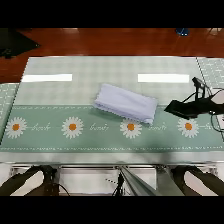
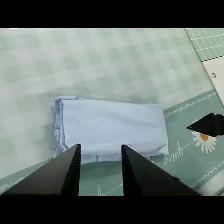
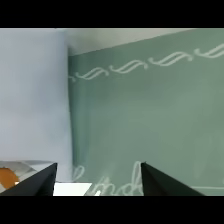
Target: Fold the shirts.
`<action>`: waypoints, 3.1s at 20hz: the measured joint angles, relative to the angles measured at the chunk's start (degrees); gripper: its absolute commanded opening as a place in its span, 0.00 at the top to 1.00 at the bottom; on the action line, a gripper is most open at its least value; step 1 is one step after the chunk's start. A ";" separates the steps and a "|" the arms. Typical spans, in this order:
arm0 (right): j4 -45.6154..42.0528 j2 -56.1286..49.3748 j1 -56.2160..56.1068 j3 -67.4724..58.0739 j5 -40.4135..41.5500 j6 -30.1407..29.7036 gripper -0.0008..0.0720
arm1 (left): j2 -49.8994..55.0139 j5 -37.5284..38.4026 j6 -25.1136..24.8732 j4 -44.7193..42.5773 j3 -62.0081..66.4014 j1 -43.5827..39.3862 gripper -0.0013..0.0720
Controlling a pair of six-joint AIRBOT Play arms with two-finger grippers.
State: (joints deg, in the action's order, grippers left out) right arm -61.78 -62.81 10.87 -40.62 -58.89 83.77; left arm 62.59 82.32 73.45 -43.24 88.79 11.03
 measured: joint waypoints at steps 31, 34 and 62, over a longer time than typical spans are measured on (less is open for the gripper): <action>-21.38 18.69 48.19 -19.82 -35.41 2.67 0.94 | 15.65 -1.86 1.33 -11.17 0.02 -0.02 0.53; -31.36 20.61 53.02 -20.15 -39.65 3.85 0.94 | 17.97 -2.99 0.92 -11.15 0.00 0.00 0.55; -17.66 17.51 26.73 -20.20 -19.43 -1.38 0.15 | 20.96 -13.20 -6.56 -20.04 0.00 -13.51 0.18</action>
State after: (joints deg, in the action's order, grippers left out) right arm -79.44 -45.30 37.60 -60.82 -78.32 82.39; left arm 83.55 69.12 66.89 -63.29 88.79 -2.48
